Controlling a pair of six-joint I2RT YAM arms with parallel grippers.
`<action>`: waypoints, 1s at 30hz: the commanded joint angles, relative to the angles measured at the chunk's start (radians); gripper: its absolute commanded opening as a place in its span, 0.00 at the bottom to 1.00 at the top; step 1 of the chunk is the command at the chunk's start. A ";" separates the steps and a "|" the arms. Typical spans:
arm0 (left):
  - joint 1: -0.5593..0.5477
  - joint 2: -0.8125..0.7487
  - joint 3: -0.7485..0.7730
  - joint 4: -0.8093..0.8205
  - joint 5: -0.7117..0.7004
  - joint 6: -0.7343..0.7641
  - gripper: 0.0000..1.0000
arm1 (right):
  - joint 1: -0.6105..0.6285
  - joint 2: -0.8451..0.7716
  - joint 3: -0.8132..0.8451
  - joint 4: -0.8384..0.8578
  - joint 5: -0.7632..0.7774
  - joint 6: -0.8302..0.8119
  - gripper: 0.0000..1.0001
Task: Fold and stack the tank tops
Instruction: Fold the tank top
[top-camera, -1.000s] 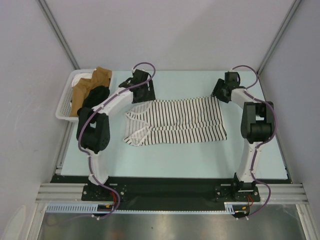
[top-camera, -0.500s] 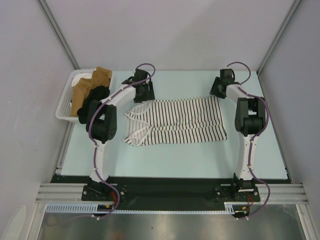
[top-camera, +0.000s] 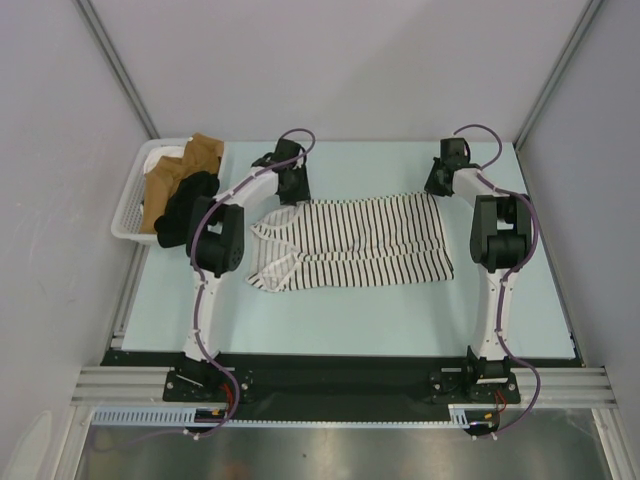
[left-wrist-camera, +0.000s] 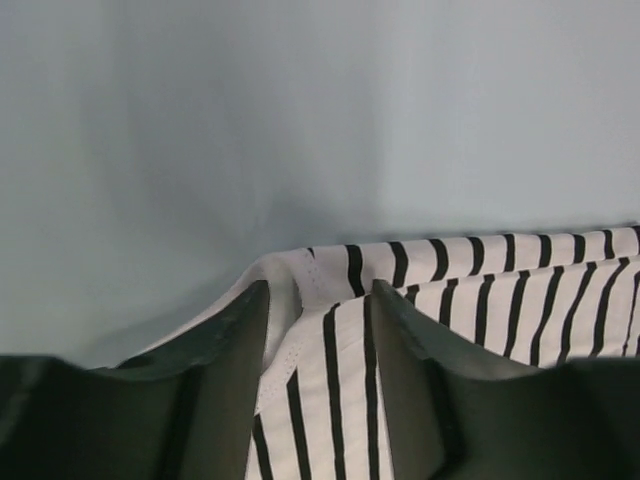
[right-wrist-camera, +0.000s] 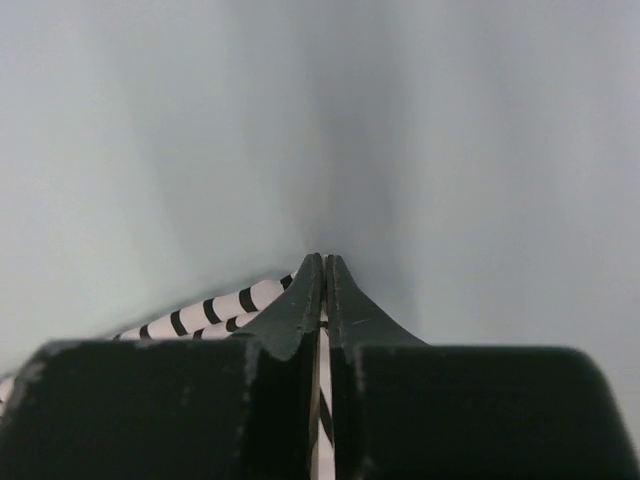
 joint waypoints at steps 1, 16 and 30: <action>0.003 0.047 0.083 -0.017 0.031 0.006 0.47 | 0.004 0.005 0.035 -0.005 -0.005 -0.002 0.00; 0.003 -0.027 0.082 0.003 0.011 0.053 0.00 | -0.008 -0.065 0.006 0.009 -0.011 0.003 0.00; -0.011 -0.335 -0.285 0.182 0.026 0.058 0.00 | -0.024 -0.263 -0.228 0.092 -0.011 0.055 0.00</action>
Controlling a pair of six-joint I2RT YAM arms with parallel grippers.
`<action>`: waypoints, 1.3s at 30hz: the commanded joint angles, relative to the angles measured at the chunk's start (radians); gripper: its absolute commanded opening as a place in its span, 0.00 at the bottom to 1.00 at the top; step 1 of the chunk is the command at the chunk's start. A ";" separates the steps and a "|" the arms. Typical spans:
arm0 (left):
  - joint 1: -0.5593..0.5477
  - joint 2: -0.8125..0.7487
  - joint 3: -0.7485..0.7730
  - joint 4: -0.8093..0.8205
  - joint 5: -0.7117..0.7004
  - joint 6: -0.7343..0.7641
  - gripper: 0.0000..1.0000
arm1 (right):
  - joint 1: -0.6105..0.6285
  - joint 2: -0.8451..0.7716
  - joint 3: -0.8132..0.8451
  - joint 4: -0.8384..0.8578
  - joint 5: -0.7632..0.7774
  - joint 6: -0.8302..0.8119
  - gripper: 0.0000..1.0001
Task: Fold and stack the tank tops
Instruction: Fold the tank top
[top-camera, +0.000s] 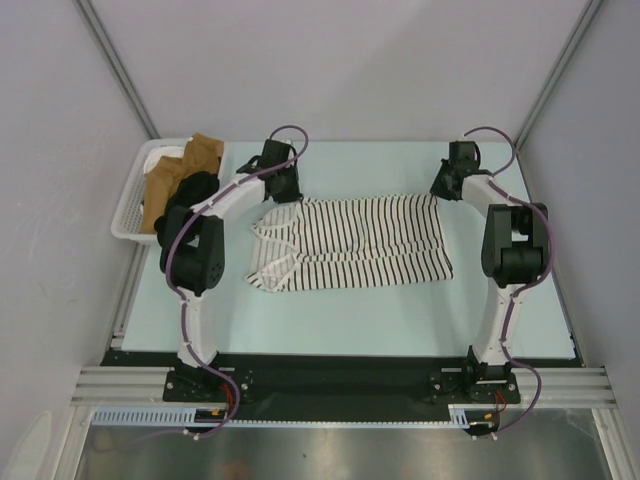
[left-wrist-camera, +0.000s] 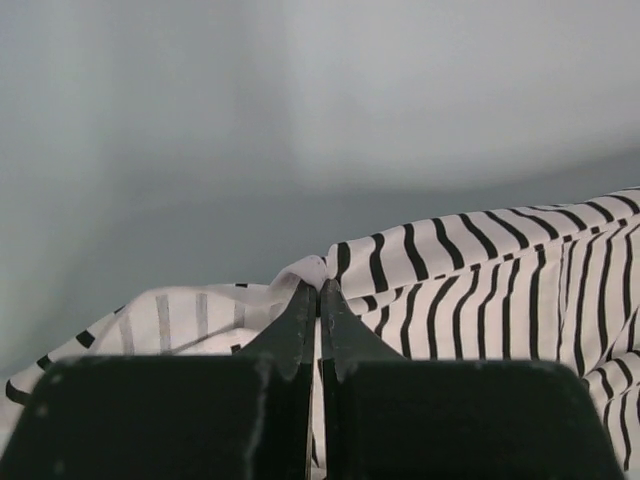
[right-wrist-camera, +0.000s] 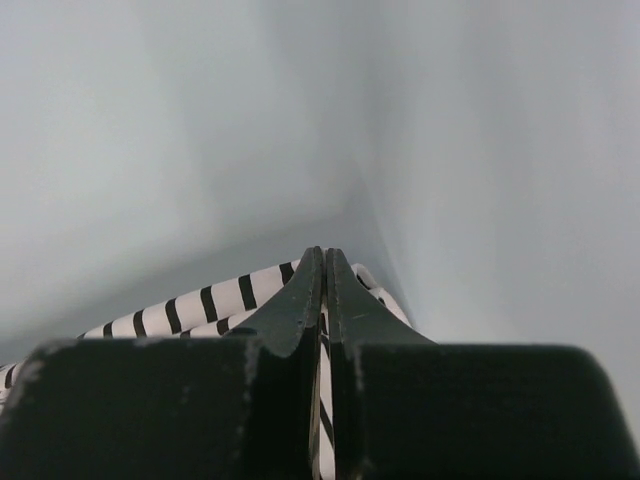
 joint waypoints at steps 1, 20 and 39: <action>-0.011 -0.111 -0.084 0.075 -0.004 0.020 0.00 | -0.008 -0.092 -0.058 0.060 0.000 0.026 0.00; -0.121 -0.410 -0.573 0.235 -0.088 -0.070 0.00 | -0.005 -0.465 -0.576 0.178 0.069 0.124 0.00; -0.186 -0.540 -0.727 0.236 -0.180 -0.124 0.00 | 0.001 -0.552 -0.688 0.148 0.149 0.181 0.00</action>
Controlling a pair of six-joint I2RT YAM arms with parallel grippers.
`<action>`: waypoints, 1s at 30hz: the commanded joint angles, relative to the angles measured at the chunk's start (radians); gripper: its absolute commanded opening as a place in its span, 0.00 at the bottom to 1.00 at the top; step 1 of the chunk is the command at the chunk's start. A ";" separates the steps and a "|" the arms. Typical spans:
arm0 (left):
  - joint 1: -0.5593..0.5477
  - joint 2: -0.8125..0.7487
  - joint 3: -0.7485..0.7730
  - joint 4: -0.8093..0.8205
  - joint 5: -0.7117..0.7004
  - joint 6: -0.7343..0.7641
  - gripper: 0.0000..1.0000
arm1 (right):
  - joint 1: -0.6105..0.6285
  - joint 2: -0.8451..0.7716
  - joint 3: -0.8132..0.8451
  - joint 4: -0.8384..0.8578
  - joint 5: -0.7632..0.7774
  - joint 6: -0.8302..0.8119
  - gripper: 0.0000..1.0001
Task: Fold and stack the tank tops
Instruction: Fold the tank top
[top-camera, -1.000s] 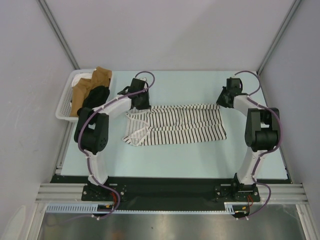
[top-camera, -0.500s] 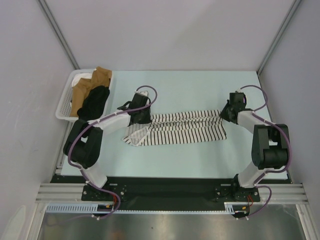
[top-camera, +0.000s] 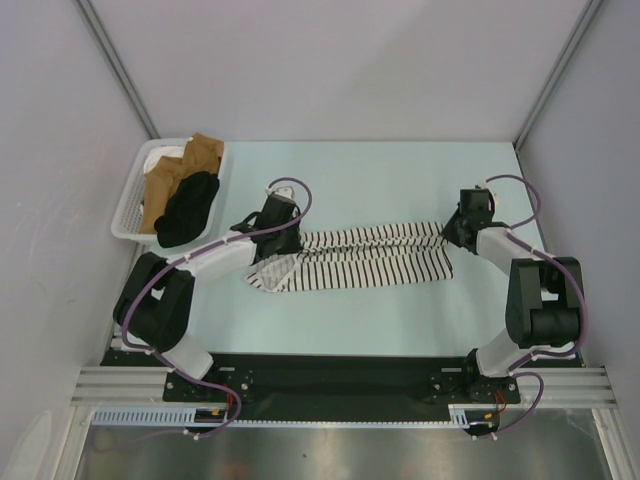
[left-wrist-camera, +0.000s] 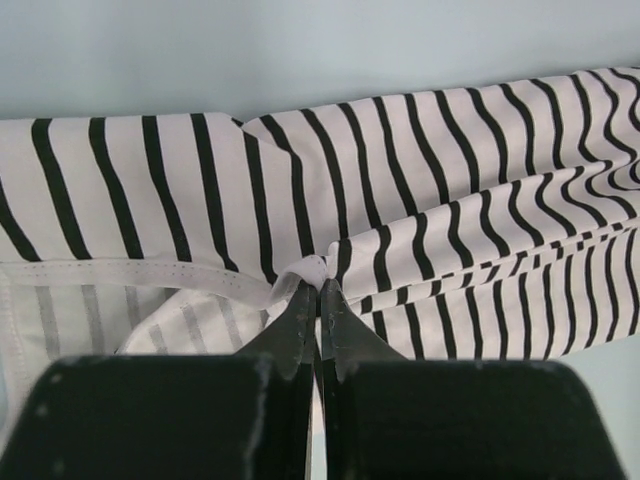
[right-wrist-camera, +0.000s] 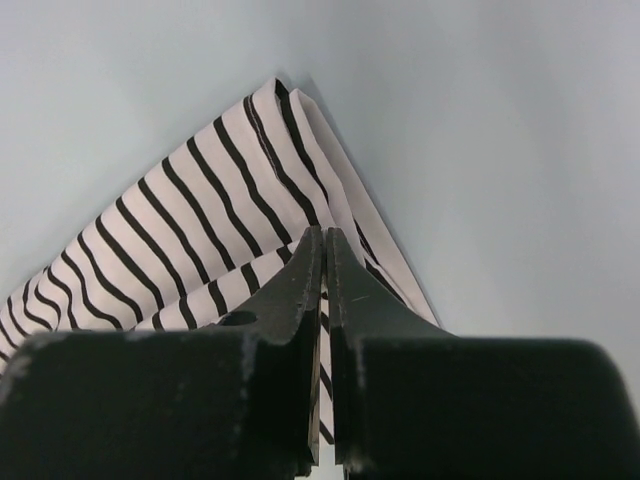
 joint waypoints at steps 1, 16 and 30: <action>-0.004 -0.047 -0.039 0.006 -0.044 -0.025 0.01 | 0.001 -0.025 -0.018 0.013 0.074 0.023 0.00; -0.078 -0.151 -0.165 -0.011 -0.246 -0.157 0.85 | 0.005 -0.187 -0.156 0.070 0.171 0.097 0.57; -0.084 -0.392 -0.313 -0.147 -0.104 -0.319 0.81 | 0.040 0.010 0.069 0.046 0.002 -0.033 0.63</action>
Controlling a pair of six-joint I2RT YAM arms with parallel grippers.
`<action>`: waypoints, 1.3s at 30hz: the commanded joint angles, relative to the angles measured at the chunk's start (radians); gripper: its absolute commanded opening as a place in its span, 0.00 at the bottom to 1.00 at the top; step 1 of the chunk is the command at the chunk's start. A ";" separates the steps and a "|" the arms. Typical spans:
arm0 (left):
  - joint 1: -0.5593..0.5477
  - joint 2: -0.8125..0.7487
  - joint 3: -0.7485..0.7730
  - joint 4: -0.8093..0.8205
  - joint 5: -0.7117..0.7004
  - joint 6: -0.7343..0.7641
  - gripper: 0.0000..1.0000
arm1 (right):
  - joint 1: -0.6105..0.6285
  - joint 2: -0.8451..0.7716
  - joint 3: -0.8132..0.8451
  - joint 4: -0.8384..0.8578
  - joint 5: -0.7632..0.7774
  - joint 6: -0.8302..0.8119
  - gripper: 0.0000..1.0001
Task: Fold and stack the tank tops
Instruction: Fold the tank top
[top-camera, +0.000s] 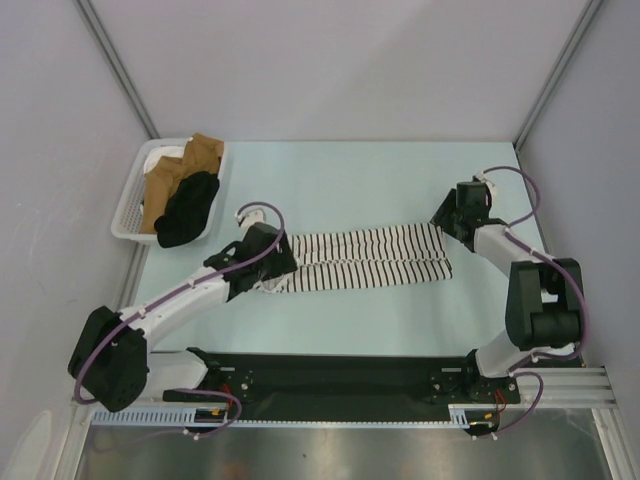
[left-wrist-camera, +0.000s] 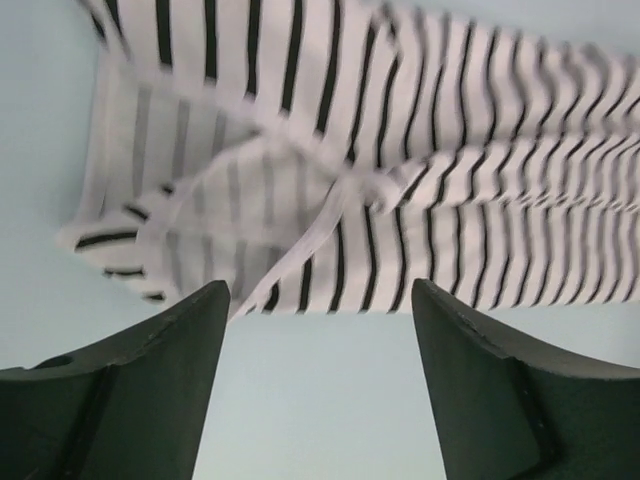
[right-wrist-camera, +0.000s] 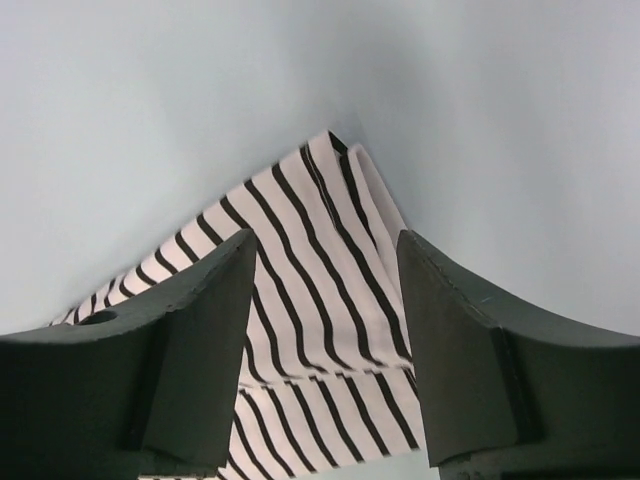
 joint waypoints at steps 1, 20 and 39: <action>-0.009 -0.086 -0.137 0.017 0.101 -0.111 0.78 | 0.002 0.087 0.090 0.004 -0.048 -0.041 0.63; 0.194 0.168 -0.145 0.160 0.137 -0.053 0.56 | 0.063 0.318 0.191 -0.158 0.070 -0.015 0.09; 0.199 1.106 1.241 -0.063 0.366 0.039 0.51 | 0.896 -0.081 -0.211 -0.302 -0.105 0.433 0.47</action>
